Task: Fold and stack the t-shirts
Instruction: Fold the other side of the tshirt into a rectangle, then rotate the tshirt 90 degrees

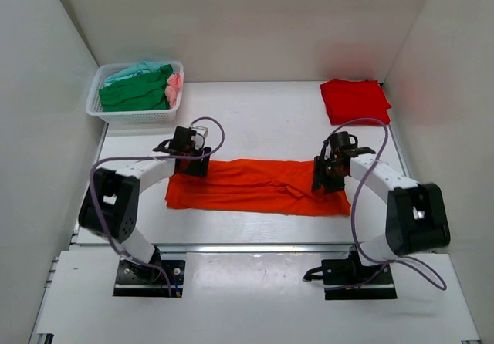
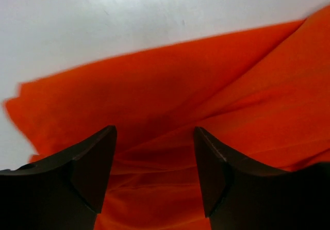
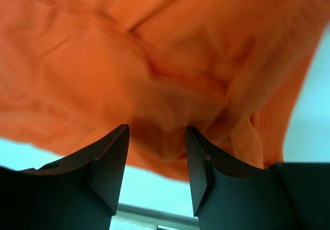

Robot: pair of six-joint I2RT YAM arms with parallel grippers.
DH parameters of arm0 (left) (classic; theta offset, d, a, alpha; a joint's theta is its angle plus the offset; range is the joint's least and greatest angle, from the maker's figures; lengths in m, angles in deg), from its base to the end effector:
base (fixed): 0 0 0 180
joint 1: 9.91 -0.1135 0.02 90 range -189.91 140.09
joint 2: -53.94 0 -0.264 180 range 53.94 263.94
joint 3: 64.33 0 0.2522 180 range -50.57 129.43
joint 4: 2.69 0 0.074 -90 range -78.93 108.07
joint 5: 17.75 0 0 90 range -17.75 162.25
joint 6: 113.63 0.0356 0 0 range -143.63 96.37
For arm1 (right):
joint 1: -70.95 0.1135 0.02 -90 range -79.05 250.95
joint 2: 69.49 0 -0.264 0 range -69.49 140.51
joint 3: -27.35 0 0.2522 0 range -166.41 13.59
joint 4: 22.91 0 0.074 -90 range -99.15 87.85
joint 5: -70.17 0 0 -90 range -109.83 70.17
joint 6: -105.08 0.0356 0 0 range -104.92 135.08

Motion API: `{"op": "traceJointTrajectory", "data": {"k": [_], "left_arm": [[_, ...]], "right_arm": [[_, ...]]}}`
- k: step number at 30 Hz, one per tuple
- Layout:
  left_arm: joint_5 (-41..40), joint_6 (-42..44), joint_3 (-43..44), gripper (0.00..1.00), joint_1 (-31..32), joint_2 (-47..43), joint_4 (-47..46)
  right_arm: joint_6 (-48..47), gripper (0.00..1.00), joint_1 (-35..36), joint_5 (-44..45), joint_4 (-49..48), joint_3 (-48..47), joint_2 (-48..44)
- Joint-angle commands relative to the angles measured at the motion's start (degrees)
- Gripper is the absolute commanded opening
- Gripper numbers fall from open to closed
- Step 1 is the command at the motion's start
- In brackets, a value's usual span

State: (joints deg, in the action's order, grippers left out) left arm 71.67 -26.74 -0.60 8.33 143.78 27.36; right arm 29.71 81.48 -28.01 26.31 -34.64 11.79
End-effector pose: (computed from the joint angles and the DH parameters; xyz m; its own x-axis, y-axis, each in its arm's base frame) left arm 0.2915 -0.0957 0.1755 -0.8044 0.2080 -0.5565 0.2644 0.9642 -0.0218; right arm 0.2528 0.0521 0.1895 -0.9438 0.0789 -0.3210 0.0064 0.9753 0.2206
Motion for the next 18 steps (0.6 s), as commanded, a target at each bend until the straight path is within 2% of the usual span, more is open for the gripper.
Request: {"op": "traceJointTrajectory", "data": {"k": [1, 4, 6, 8, 10, 11, 13, 14, 15, 17, 18], "left_arm": [[4.27, -5.93, 4.51, 0.71, 1.27, 4.88, 5.4], [5.15, -8.39, 9.34, 0.65, 5.04, 10.95, 13.56], [5.76, -9.71, 10.83, 0.6, 7.59, 14.47, 17.26], [7.43, -10.51, 9.71, 0.59, 9.7, 14.22, 18.86], [8.84, -11.91, 6.38, 0.57, 11.38, 12.47, 19.56], [9.97, -12.26, 5.06, 0.56, 12.16, 10.63, 20.0], [11.3, -12.88, 1.98, 0.53, 13.13, 7.64, 21.75], [12.0, -13.32, 1.01, 0.52, 13.49, 5.1, 22.37], [14.09, -13.41, -0.3, 0.52, 13.75, 2.47, 23.07], [18.5, -14.11, -1.54, 0.51, 13.06, -1.49, 24.22], [22.6, -14.55, -1.72, 0.48, 12.79, -4.3, 24.22]], "right_arm": [[1.8, 0.45, -0.42, 0.45, -4.53, -2.65, 6.16], [0.66, 0.46, -0.15, -0.33, -3.74, -11.52, 18.53], [-0.82, 0.46, 0.37, -1.48, -1.9, -23.34, 25.82], [-2.32, 0.46, 0.64, -3.05, 1.08, -34.17, 33.4], [-5.04, 0.46, 0.73, -4.72, 4.85, -52.75, 44.96], [-5.58, 0.47, 0.99, -6.21, 8.45, -58.76, 48.16], [-8.47, 0.47, 1.16, -8.15, 14.77, -85.49, 61.83], [-9.18, 0.47, 0.64, -9.99, 18.12, -92.07, 65.12], [-8.66, 0.47, -0.15, -11.83, 13.1, -92.92, 65.93], [-6.82, 0.47, -1.29, -20.08, 5.54, -86.27, 62.52], [-7.16, 0.48, -0.86, -20.03, 3.49, -83.72, 60.16]]}}
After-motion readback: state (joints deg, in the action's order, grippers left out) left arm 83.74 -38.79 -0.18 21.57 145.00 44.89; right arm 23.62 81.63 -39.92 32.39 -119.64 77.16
